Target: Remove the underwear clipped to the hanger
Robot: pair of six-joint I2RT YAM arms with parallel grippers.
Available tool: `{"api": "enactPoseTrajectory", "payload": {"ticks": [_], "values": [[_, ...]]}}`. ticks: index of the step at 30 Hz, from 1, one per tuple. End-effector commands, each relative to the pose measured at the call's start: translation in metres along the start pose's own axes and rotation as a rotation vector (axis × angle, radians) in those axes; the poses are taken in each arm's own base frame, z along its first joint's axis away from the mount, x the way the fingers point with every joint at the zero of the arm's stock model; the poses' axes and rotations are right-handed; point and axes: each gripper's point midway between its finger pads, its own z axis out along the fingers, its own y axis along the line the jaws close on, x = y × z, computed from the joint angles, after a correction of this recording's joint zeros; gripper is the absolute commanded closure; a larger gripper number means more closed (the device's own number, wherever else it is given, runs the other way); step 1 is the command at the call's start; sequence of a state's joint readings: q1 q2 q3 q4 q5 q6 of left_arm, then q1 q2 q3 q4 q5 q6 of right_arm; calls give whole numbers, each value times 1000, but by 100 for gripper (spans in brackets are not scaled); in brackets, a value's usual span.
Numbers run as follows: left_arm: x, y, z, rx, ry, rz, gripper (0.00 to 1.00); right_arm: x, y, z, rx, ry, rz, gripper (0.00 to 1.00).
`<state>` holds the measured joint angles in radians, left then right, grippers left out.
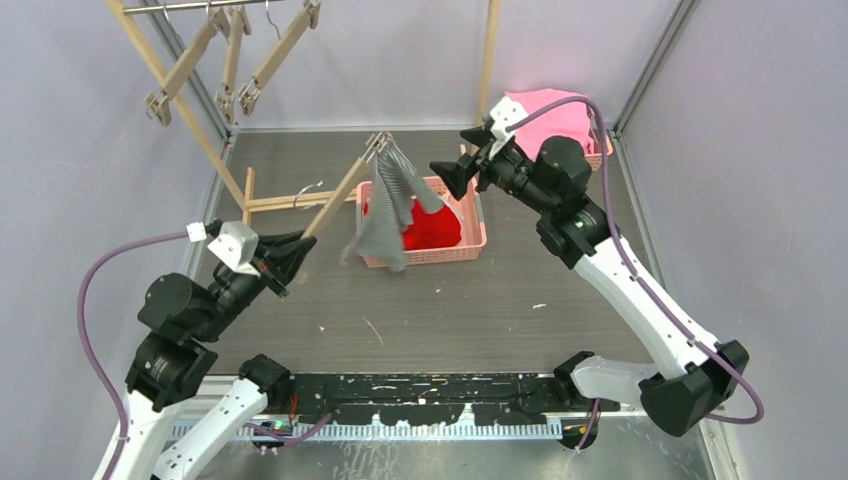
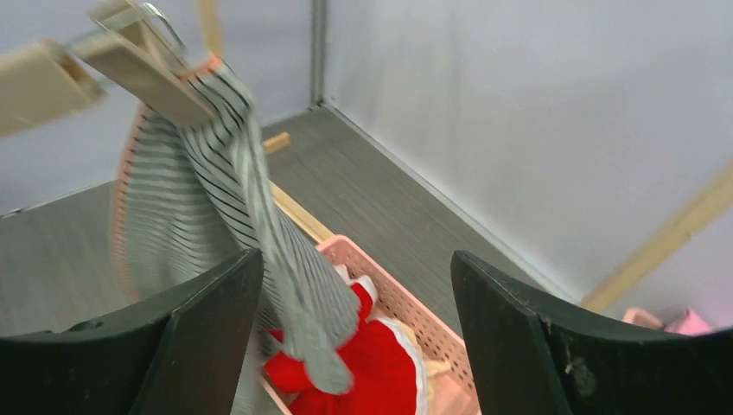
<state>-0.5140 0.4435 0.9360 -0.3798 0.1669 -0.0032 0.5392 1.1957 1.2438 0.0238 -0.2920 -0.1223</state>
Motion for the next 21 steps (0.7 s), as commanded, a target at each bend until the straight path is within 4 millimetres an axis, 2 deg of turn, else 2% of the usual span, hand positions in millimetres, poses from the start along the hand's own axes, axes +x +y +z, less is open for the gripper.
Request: {"api": "enactPoseTrajectory", "payload": {"ticks": [1,4,8,14,21], "values": [[-18,-21,-18,95,-78,-17,100,-75,39,-34,-207,-150,-103,12],[-15,-27,-24,125,-67,-29,100,-90,56,-46,-304,-171,-141,12],[-14,-34,-26,162,-61,-39,100,-98,79,-60,-434,-185,-163,9],[-12,-54,-22,277,-35,-79,100,-93,97,-66,-566,-166,-158,5],[-14,-63,-20,328,-48,-117,100,-84,103,-64,-618,-153,-147,4]]}}
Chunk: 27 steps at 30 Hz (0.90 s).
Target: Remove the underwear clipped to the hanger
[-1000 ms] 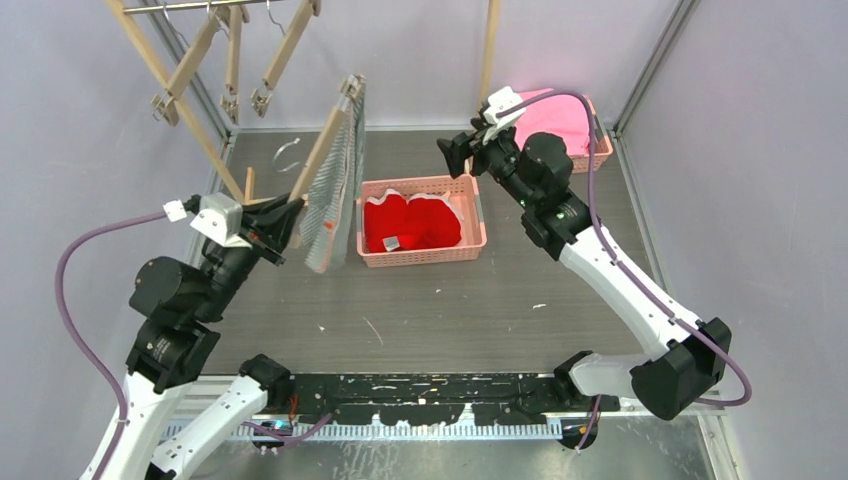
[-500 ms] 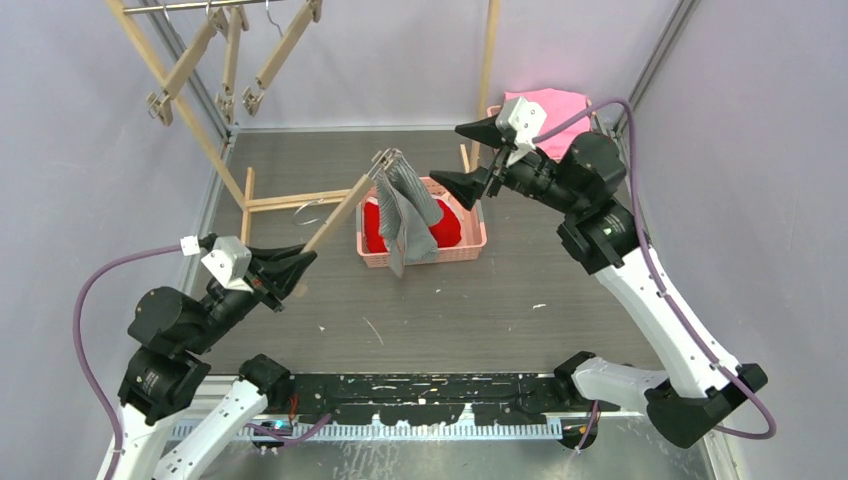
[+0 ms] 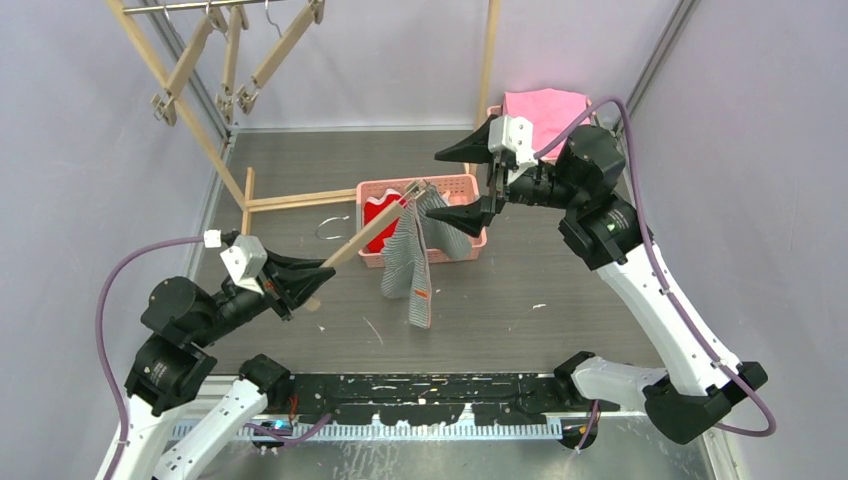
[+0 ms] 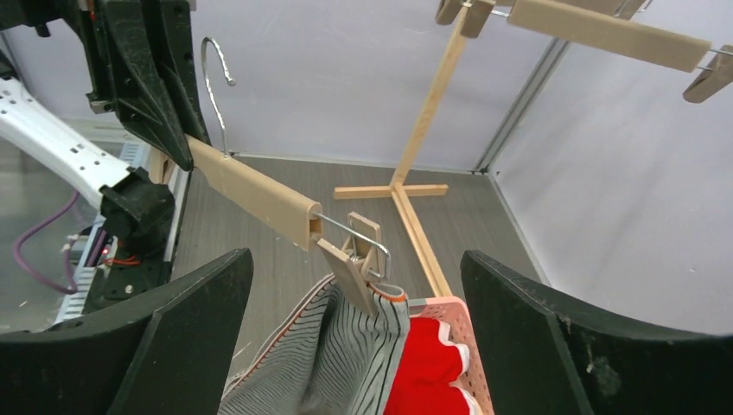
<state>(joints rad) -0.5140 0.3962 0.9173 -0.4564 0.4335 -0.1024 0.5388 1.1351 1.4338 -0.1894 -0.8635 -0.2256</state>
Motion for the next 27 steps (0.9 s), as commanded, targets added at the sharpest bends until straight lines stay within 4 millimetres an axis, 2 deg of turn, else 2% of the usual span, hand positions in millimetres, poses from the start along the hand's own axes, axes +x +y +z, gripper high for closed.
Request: {"api": "enactPoseTrajectory", "payload": {"ticks": [1,12,15,16,19,21,24,27], "values": [[-28,-14,1,73,-105,12,100,-14,9,0,-63,-34,-26,4],[-31,-17,3,90,-124,0,100,3,14,14,-156,-57,64,8],[-29,-15,5,83,-119,-4,100,6,15,18,-184,-62,90,16],[-28,-15,5,84,-120,-6,100,7,15,19,-194,-64,99,20],[-28,-13,6,75,-126,-8,100,8,17,21,-214,-69,113,43],[-27,-11,7,71,-127,-9,100,9,18,22,-225,-71,125,50],[-26,-10,9,67,-128,-14,100,10,19,23,-236,-72,134,66],[-26,-9,9,63,-133,-16,100,13,18,24,-233,-68,140,95]]}}
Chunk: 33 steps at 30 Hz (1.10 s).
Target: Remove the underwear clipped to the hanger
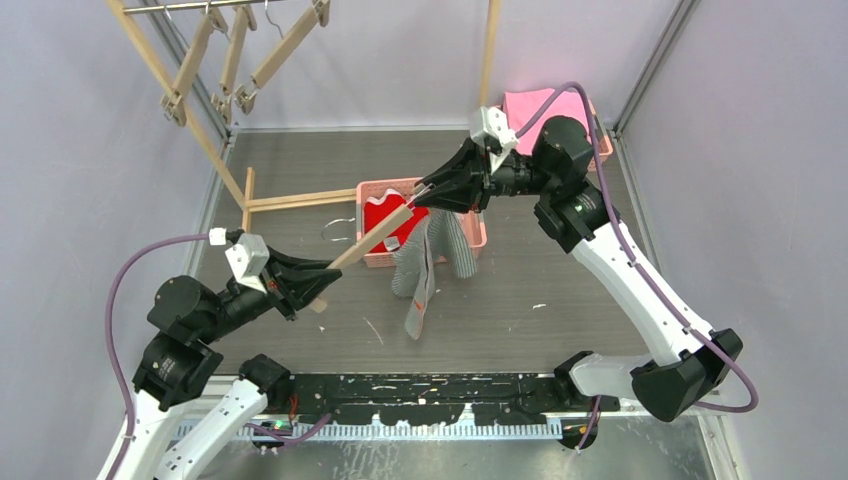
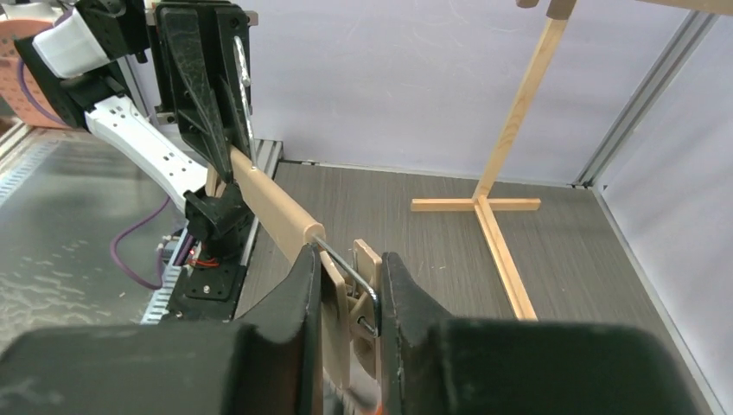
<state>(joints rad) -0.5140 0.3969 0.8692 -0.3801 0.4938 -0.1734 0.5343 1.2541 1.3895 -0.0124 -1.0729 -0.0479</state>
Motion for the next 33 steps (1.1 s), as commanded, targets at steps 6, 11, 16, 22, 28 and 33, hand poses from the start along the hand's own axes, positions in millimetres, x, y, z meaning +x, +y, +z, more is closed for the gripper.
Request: {"api": "enactPoseTrajectory", "payload": {"ticks": [6,11,16,22,28,33], "values": [[-31,0,5,3,-118,45,100,-12,7,-1,-23,-38,-32,98],[-35,2,4,-10,-139,47,100,-8,-7,-7,106,-30,-51,30],[-33,22,1,-128,-133,30,100,16,-44,-24,385,-11,-11,13],[-19,61,-5,-348,-60,15,100,98,-57,-34,604,168,164,19],[-9,98,-17,-560,24,30,100,212,7,2,610,434,264,19],[-8,112,-22,-642,49,31,100,277,44,19,571,539,369,17]]}}
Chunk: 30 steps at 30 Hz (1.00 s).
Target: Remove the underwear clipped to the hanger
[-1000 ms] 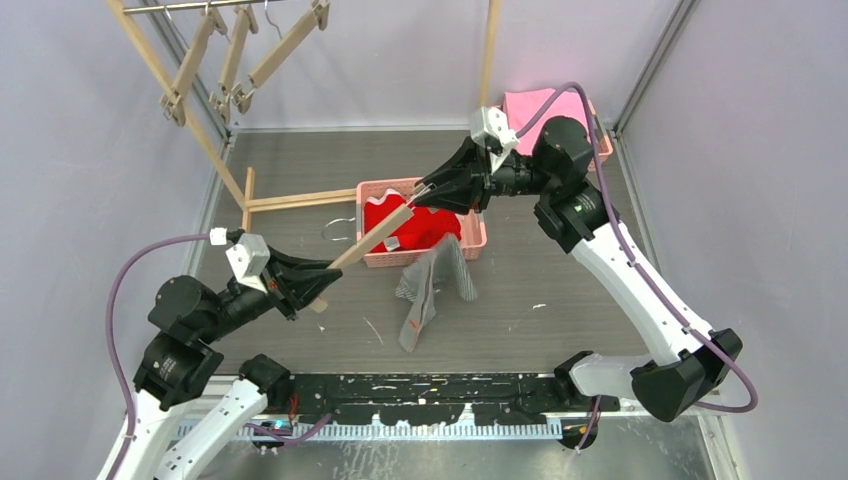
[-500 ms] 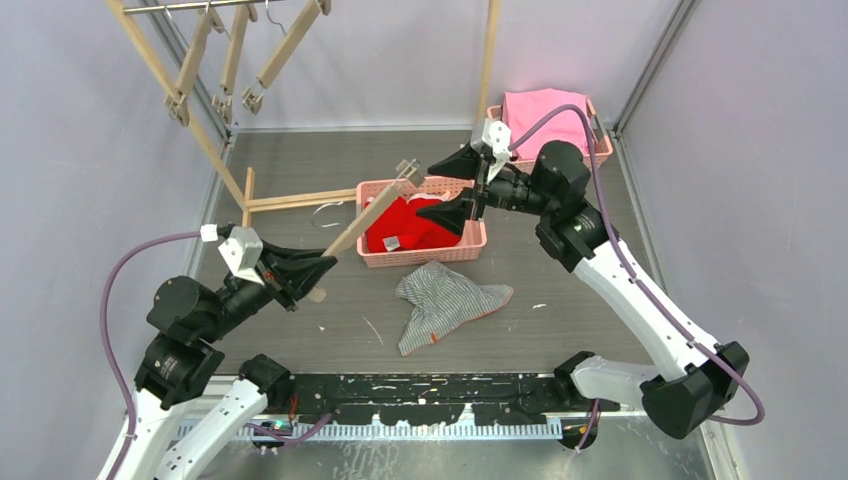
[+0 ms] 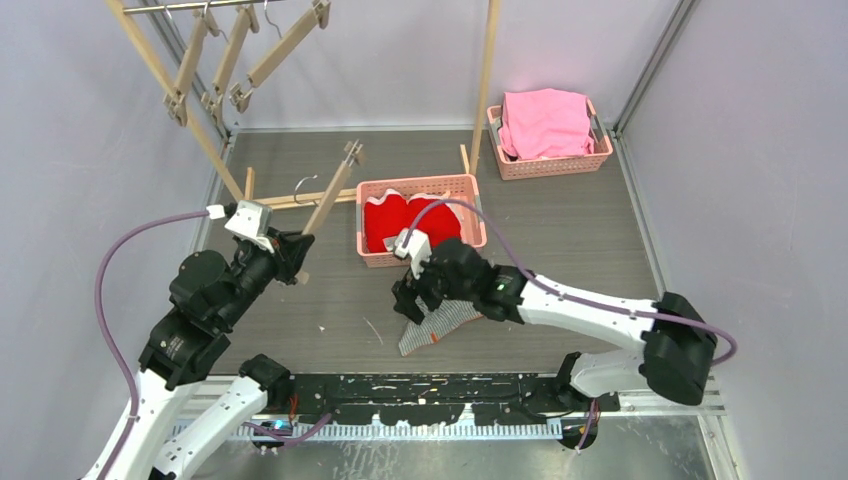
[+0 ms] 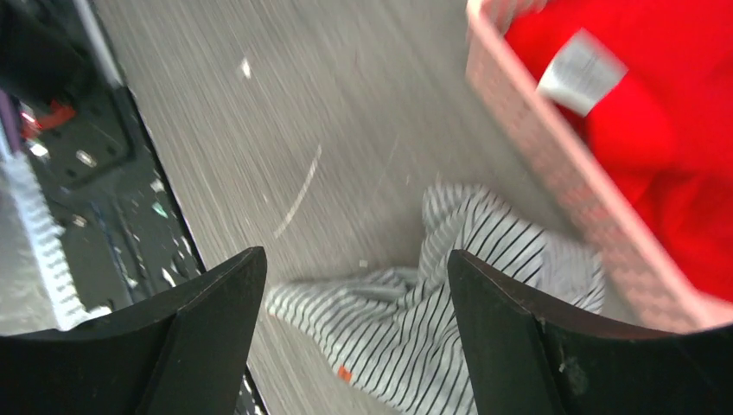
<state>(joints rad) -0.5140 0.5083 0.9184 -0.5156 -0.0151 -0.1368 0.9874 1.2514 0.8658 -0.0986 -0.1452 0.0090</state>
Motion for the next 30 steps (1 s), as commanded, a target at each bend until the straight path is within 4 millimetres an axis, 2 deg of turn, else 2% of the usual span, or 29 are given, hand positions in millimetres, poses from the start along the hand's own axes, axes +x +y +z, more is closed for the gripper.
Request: {"api": "enactPoseTrajectory", "payload": {"ticks": [1,5,8,12,15,21,23,24,25,28,30], "values": [[-27,23,-8,-134,-73,16,100,22,-7,15,101,18,75,16],[-20,51,-15,-295,-24,27,100,45,-6,18,122,68,87,15],[-10,64,-19,-377,50,52,100,60,-6,18,135,100,99,15],[-7,67,-17,-393,72,51,100,87,-10,20,171,168,124,14],[-13,66,-16,-390,44,42,100,113,-8,25,177,232,147,15],[-31,57,-16,-349,-6,16,100,166,-4,42,189,355,199,27],[-31,56,-14,-345,3,14,100,178,-3,47,192,378,211,34],[-30,55,-14,-342,7,11,100,182,-2,49,196,384,218,41],[-29,54,-13,-335,10,7,100,185,-2,51,201,392,225,51],[-26,52,-11,-326,15,1,100,187,-3,55,216,408,227,97],[-27,52,-11,-326,16,5,100,175,-2,55,229,394,198,99]]}}
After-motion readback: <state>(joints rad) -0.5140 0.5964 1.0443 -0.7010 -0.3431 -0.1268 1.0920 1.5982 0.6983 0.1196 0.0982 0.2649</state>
